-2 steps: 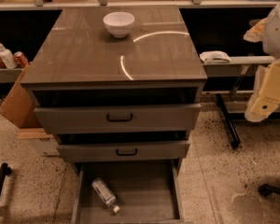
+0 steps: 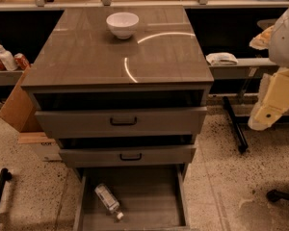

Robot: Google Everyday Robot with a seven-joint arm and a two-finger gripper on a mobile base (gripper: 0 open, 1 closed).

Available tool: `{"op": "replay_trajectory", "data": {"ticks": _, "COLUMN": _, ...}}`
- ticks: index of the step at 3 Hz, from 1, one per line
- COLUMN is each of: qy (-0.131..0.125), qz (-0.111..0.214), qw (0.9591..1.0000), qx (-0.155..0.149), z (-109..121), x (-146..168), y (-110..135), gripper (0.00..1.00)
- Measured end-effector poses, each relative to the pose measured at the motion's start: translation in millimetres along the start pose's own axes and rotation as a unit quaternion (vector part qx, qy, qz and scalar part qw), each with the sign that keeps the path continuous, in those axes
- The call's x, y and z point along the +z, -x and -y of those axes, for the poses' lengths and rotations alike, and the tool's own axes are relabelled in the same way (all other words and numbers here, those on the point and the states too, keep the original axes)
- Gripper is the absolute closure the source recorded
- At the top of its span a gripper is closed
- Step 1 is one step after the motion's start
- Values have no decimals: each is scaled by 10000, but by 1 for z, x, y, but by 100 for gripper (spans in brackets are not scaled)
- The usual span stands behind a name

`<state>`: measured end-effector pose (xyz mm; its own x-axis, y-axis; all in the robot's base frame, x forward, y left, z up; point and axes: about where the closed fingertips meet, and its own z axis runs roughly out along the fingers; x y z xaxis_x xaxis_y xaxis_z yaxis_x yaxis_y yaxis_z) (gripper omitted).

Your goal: Pick blue plastic bottle from bottom drawer and place on counter

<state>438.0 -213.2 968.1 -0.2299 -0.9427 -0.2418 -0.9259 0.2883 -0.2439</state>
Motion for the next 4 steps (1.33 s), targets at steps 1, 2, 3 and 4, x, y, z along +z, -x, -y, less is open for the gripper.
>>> {"op": "replay_trajectory", "data": {"ticks": 1, "qy": 268, "qz": 445, "qw": 9982, "qx": 312, "z": -15, "x": 40, "y": -10, "gripper": 0}}
{"op": "replay_trajectory", "data": {"ticks": 2, "qy": 719, "qz": 1012, "qw": 9898, "qx": 706, "z": -43, "x": 88, "y": -12, "gripper": 0}}
{"op": "replay_trajectory", "data": {"ticks": 3, "qy": 1091, "qz": 1357, "qw": 9825, "qx": 662, "z": -67, "x": 113, "y": -4, "gripper": 0}}
{"op": "replay_trajectory", "data": {"ticks": 4, "qy": 1104, "qz": 1375, "qw": 9821, "qx": 657, "z": -68, "x": 113, "y": -2, "gripper": 0}}
